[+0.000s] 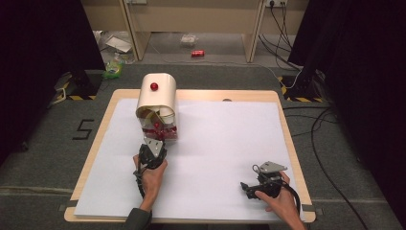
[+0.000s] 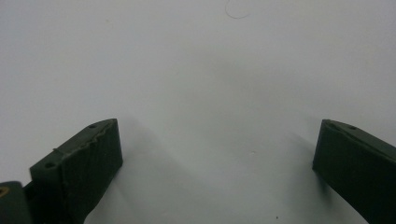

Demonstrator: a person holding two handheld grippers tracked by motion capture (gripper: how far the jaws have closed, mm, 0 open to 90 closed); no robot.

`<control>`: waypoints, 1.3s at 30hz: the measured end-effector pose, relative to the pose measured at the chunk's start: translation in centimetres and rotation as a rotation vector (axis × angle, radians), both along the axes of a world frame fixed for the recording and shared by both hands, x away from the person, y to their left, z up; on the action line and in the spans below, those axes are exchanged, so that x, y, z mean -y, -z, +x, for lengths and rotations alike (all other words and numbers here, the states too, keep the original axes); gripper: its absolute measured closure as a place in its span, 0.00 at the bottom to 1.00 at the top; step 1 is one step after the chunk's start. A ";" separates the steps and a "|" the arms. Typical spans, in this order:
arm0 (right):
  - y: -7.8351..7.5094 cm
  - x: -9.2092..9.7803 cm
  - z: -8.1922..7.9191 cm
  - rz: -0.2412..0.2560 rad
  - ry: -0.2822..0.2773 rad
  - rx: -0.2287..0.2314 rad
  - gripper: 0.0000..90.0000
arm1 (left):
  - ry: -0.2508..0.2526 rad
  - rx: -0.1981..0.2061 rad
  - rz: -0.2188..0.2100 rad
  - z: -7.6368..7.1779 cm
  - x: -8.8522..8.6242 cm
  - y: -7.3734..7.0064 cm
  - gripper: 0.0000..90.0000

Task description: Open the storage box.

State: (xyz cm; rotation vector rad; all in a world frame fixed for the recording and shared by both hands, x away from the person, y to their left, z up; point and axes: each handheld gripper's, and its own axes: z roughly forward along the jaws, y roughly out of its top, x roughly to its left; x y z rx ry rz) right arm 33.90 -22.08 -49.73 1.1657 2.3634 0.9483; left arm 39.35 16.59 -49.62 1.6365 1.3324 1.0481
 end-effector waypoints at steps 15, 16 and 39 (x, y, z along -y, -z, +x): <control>0.0 0.0 0.0 0.000 -0.001 0.000 0.02 | 0.025 0.001 0.007 -1.8 -0.2 0.0 0.81; 0.0 0.0 0.0 0.001 0.000 0.000 0.02 | 0.030 0.000 0.009 -2.0 -0.2 0.0 0.81; 0.0 0.0 0.0 0.001 0.001 0.001 0.02 | 0.059 -0.006 -0.017 -4.2 -0.5 0.0 0.81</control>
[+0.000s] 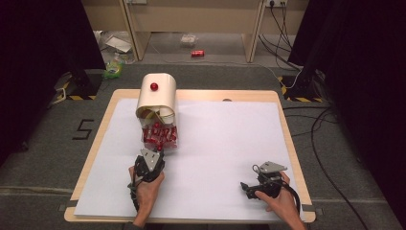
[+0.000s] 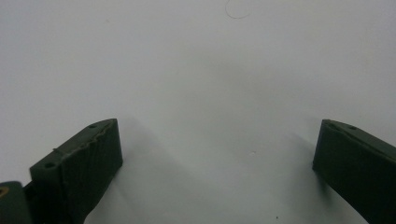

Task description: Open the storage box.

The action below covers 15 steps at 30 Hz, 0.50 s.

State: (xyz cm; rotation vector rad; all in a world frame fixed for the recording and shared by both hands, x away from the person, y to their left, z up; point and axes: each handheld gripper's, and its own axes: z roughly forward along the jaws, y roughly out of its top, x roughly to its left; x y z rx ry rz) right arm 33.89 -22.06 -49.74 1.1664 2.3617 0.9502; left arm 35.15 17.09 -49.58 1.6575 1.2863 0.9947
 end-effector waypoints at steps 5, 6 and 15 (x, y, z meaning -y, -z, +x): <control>0.0 0.0 0.0 0.000 0.000 0.000 0.02 | 0.006 -0.001 -0.002 -0.3 -0.2 0.0 0.81; 0.0 0.0 0.0 0.000 0.000 0.001 0.02 | 0.006 -0.001 -0.003 -0.4 -0.2 0.0 0.81; 0.0 0.0 0.0 0.000 0.000 0.000 0.02 | 0.024 0.010 -0.009 -1.5 -0.6 -0.3 0.93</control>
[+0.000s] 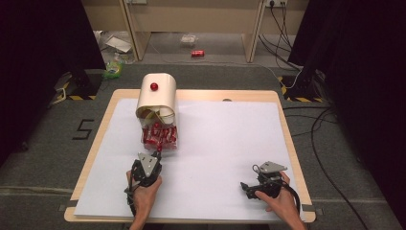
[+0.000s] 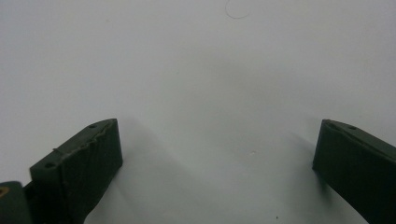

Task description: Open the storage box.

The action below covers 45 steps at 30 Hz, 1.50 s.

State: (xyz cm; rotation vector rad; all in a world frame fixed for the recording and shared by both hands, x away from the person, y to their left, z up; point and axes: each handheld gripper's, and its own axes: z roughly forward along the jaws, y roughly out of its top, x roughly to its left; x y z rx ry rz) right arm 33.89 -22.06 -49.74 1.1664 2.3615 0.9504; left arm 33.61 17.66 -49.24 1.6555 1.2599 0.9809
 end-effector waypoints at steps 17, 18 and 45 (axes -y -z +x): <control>0.0 0.0 0.0 -0.002 -0.001 0.001 0.02 | 0.113 -0.015 -0.107 -0.3 -0.9 -2.3 0.62; 0.0 0.0 0.0 -0.002 -0.001 0.000 0.02 | 0.124 -0.021 -0.112 -0.2 -0.9 -2.4 0.60; 0.0 0.0 0.0 -0.001 0.000 -0.002 0.02 | 0.241 -0.010 -0.127 2.1 -0.4 -4.5 0.25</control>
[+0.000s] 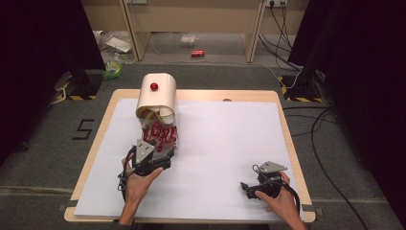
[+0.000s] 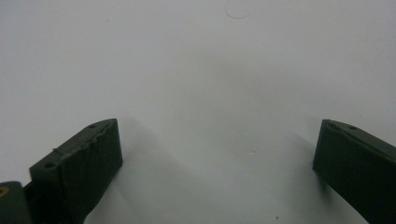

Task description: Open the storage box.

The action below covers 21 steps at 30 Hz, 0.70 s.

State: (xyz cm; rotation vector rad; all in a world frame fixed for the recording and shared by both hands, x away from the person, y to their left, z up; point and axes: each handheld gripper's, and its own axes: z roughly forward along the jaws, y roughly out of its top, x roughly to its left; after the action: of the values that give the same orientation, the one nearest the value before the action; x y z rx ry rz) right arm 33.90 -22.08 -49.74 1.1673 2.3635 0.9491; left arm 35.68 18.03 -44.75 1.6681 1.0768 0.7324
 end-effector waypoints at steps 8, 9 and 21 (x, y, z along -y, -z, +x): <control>0.0 0.0 0.0 0.000 0.000 0.000 0.02 | 0.020 0.012 0.012 1.3 0.2 0.2 0.24; 0.0 0.0 0.0 0.000 0.000 0.000 0.02 | 0.020 0.005 0.008 1.5 0.1 0.4 0.24; 0.0 0.0 0.0 -0.001 -0.001 0.002 0.02 | 0.025 -0.038 0.014 2.0 0.3 1.2 0.24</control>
State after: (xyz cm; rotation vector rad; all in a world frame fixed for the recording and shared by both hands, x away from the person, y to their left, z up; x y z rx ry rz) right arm 33.90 -22.08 -49.74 1.1653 2.3629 0.9487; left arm 37.66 17.74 -45.93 1.7105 1.0776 0.6968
